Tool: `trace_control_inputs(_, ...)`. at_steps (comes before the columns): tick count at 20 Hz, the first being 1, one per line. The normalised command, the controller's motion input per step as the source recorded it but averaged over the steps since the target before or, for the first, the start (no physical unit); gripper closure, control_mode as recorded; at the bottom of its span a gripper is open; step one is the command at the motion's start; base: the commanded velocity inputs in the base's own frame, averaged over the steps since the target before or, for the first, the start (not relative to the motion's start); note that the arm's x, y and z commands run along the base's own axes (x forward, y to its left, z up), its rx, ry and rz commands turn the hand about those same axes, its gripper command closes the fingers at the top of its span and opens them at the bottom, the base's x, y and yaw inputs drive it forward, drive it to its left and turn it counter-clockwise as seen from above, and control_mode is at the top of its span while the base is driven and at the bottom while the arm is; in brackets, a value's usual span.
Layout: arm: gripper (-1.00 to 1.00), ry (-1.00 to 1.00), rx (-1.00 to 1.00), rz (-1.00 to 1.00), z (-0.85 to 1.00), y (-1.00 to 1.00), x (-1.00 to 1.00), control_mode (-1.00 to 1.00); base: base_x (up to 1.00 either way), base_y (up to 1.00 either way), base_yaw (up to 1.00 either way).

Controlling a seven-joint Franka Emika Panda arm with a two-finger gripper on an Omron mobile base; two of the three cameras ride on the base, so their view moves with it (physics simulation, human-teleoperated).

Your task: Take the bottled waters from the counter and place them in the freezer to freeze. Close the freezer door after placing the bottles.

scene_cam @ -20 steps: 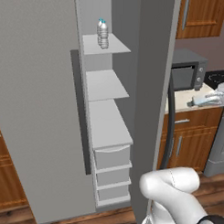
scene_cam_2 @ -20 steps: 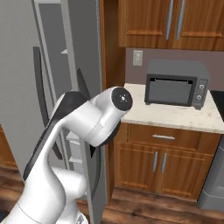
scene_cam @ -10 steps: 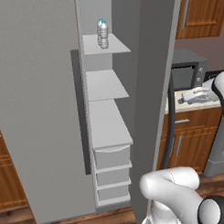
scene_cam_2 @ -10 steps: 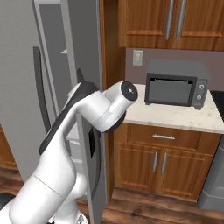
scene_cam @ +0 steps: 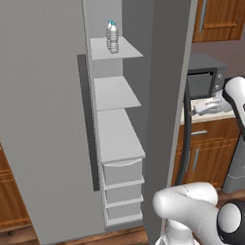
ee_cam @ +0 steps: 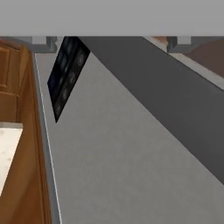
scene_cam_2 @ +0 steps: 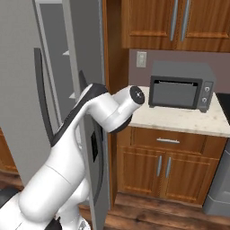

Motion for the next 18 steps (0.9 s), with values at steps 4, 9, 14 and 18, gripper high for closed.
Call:
trace_control_inputs(4, -1.0, 0.0, 0.0, 0.04, -0.23, 0.09, 0.37, -1.0, 0.0, 0.0, 0.0)
trace_control_inputs(9, -1.0, 0.0, 0.0, 0.01, -0.18, 0.29, 0.29, -1.0, 0.0, 0.0, 0.0)
trace_control_inputs(14, -1.0, 0.0, 0.0, 0.0, -0.07, 0.51, 0.15, -1.0, 0.0, 0.0, 0.0)
trace_control_inputs(18, -1.0, 0.0, -0.02, 0.0, 0.0, 0.79, 0.02, -1.0, 0.0, 0.0, 0.0)
